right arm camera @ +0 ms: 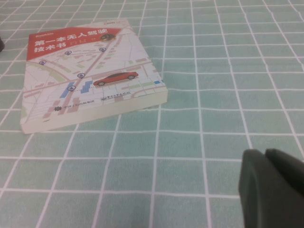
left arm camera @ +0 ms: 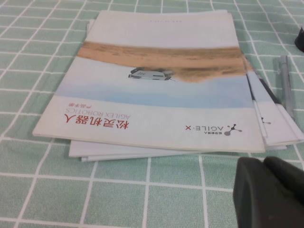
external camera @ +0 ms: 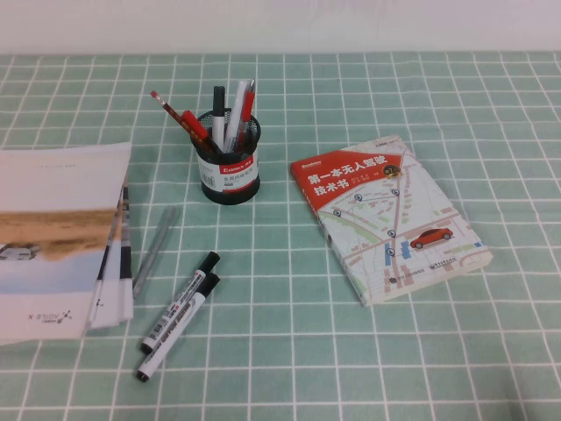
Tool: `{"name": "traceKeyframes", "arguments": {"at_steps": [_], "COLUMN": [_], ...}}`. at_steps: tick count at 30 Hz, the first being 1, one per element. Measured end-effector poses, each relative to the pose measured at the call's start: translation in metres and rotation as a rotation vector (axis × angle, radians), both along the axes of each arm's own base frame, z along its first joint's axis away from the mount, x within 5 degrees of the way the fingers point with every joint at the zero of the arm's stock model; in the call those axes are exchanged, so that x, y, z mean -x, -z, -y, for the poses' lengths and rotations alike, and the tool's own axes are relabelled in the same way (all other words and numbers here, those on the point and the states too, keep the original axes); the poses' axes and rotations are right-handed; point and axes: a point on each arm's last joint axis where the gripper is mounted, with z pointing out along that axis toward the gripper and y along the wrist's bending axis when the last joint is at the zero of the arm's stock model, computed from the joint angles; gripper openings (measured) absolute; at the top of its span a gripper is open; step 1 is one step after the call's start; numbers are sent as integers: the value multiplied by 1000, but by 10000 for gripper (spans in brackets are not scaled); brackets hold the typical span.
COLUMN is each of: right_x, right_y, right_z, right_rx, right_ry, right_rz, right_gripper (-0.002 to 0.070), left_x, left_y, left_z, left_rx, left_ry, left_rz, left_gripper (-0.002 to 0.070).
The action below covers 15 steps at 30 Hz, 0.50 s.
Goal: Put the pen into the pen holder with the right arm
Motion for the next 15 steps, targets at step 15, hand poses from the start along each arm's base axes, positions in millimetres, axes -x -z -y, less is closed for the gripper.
{"name": "traceKeyframes", "arguments": {"at_steps": [15], "right_x": [-1], "right_y": [-3], "right_z": [0], "right_rx": [-3], "right_ry": [5], "right_rz": [37], "right_gripper": [-20], "left_x": [0], "left_y": [0], "left_z": [0], "left_rx": [0], "left_ry": [0], "left_rz": [0], "left_gripper": [-4]}}
